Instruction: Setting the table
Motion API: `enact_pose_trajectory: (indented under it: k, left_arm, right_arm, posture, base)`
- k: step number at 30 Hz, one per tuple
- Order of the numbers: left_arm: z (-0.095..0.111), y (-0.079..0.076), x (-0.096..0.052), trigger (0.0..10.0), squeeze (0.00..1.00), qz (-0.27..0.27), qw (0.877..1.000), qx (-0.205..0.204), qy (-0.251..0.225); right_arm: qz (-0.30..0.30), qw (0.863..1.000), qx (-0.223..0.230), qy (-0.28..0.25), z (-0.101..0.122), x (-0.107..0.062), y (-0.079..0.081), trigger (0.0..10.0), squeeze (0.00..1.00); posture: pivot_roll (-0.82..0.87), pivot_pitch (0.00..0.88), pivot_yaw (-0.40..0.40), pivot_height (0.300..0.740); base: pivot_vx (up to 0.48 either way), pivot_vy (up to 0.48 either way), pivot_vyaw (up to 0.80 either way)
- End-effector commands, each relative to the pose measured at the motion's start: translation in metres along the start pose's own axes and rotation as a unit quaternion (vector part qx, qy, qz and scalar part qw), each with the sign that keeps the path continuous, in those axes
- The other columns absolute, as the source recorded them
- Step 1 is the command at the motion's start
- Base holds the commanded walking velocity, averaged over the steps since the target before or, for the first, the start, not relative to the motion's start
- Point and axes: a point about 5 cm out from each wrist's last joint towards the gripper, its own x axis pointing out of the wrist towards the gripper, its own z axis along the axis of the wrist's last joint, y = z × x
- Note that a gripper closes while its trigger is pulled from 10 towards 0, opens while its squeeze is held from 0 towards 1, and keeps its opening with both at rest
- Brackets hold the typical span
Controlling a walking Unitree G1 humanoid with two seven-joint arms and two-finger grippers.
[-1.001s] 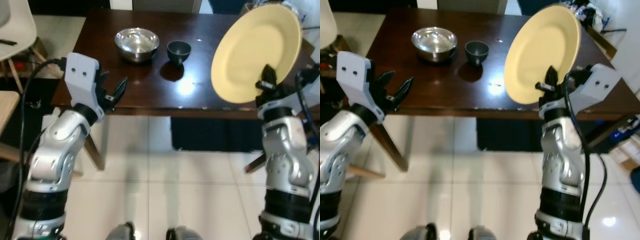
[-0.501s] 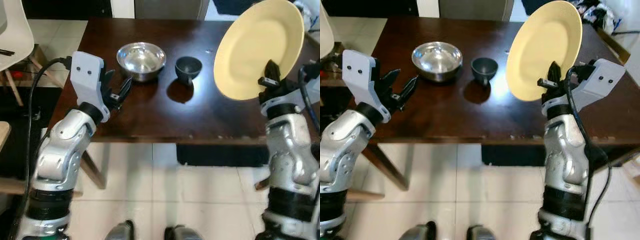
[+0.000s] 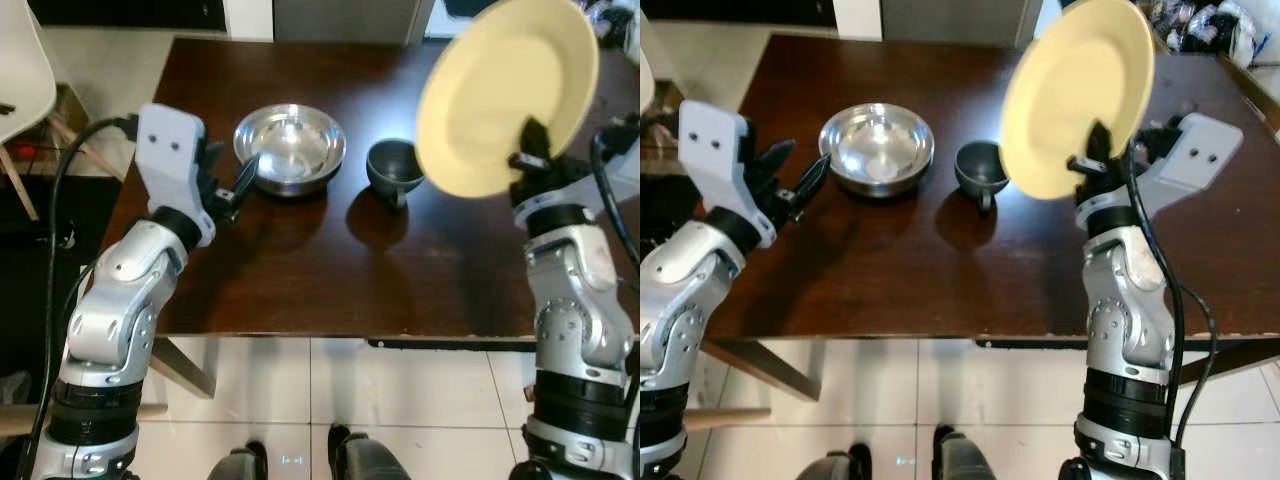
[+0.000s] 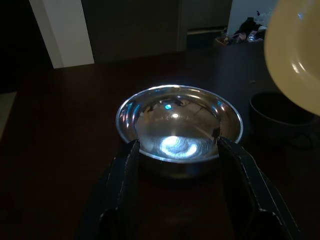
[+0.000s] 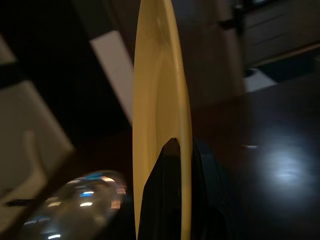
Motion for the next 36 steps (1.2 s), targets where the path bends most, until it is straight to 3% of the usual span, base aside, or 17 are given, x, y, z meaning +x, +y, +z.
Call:
enact_pose_trajectory:
  k: [1, 4, 7, 9, 16, 18, 19, 20, 23, 26, 28, 30, 32, 33, 36]
  left_arm:
    - [-0.002, 0.002, -0.003, 10.0, 0.0, 0.002, 1.0, 0.003, 0.007]
    - [-0.001, 0.003, -0.002, 10.0, 0.0, -0.007, 0.999, 0.048, 0.011]
    - [0.0, 0.004, -0.001, 10.0, 0.0, -0.007, 0.999, 0.049, 0.009]
    - [0.002, 0.005, 0.0, 10.0, 0.0, -0.011, 0.998, 0.057, 0.005]
    - [0.012, 0.007, -0.005, 10.0, 0.0, -0.09, 0.985, 0.145, 0.008]
    - [0.018, 0.011, -0.005, 10.0, 0.0, -0.089, 0.987, 0.136, 0.002]
    - [0.018, 0.011, -0.005, 10.0, 0.0, -0.089, 0.987, 0.136, 0.002]
    - [0.029, 0.019, -0.002, 10.0, 0.0, -0.065, 0.996, 0.065, -0.013]
    - [0.036, 0.023, 0.001, 10.0, 0.0, -0.056, 0.998, 0.033, -0.024]
    - [0.037, 0.023, 0.004, 10.0, 0.0, -0.058, 0.997, 0.035, -0.025]
    - [0.035, 0.022, 0.007, 10.0, 0.0, -0.061, 0.997, 0.044, -0.022]
    - [0.033, 0.021, 0.012, 10.0, 0.0, -0.069, 0.996, 0.052, -0.02]
    - [0.033, 0.021, 0.013, 10.0, 0.0, -0.072, 0.996, 0.053, -0.019]
    - [0.034, 0.02, 0.016, 10.0, 0.0, -0.076, 0.995, 0.055, -0.017]
    - [0.033, 0.02, 0.017, 10.0, 0.0, -0.079, 0.995, 0.058, -0.015]
  right_arm:
    - [0.01, 1.0, 0.006, -0.019, 0.01, -0.004, 0.001, 10.0, 0.0]
    - [0.007, 1.0, -0.016, -0.025, 0.014, -0.006, -0.004, 10.0, 0.0]
    - [0.01, 0.999, -0.016, -0.027, 0.016, -0.007, -0.004, 10.0, 0.0]
    - [0.016, 0.999, 0.002, -0.028, 0.017, -0.007, -0.003, 10.0, 0.0]
    - [0.054, 0.995, 0.087, -0.011, 0.017, -0.017, 0.01, 10.0, 0.0]
    - [0.045, 0.991, 0.129, -0.005, 0.016, -0.028, 0.013, 10.0, 0.0]
    - [0.045, 0.991, 0.129, -0.005, 0.016, -0.028, 0.013, 10.0, 0.0]
    - [0.036, 0.987, 0.156, 0.007, 0.014, -0.046, 0.016, 10.0, 0.0]
    - [0.027, 0.984, 0.174, 0.012, 0.014, -0.059, 0.018, 10.0, 0.0]
    - [0.019, 0.975, 0.223, 0.017, 0.014, -0.075, 0.023, 10.0, 0.0]
    - [0.042, 0.956, 0.288, 0.04, 0.009, -0.098, 0.034, 10.0, 0.0]
    - [0.051, 0.943, 0.32, 0.077, -0.001, -0.119, 0.041, 10.0, 0.0]
    - [0.048, 0.939, 0.328, 0.093, -0.004, -0.127, 0.042, 10.0, 0.0]
    - [0.024, 0.937, 0.325, 0.128, -0.014, -0.142, 0.04, 10.0, 0.0]
    - [-0.009, 0.934, 0.327, 0.143, -0.024, -0.151, 0.031, 10.0, 0.0]
  posture:
    - [-0.1, 0.12, 0.036, 0.74]
    - [-0.1, 0.121, 0.041, 0.74]
    - [-0.1, 0.121, 0.041, 0.74]
    - [-0.1, 0.12, 0.048, 0.74]
    - [-0.09, 0.121, 0.046, 0.74]
    - [-0.09, 0.122, 0.048, 0.74]
    - [-0.09, 0.122, 0.048, 0.74]
    - [-0.09, 0.128, 0.06, 0.74]
    - [-0.1, 0.13, 0.066, 0.74]
    - [-0.1, 0.134, 0.08, 0.74]
    - [-0.11, 0.135, 0.085, 0.74]
    - [-0.11, 0.136, 0.09, 0.74]
    - [-0.11, 0.136, 0.09, 0.74]
    - [-0.12, 0.136, 0.094, 0.74]
    - [-0.12, 0.136, 0.094, 0.74]
  base:
    - [0.0, 0.0, 0.0]
    - [0.0, 0.0, 0.0]
    - [0.0, 0.0, 0.0]
    - [0.0, 0.0, 0.0]
    - [0.0, 0.0, 0.0]
    - [0.0, 0.0, 0.0]
    - [0.0, 0.0, 0.0]
    - [0.0, 0.0, 0.0]
    - [0.0, 0.0, 0.0]
    - [0.0, 0.0, 0.0]
    - [0.0, 0.0, 0.0]
    - [0.0, 0.0, 0.0]
    - [0.0, 0.0, 0.0]
    - [0.0, 0.0, 0.0]
    - [0.0, 0.0, 0.0]
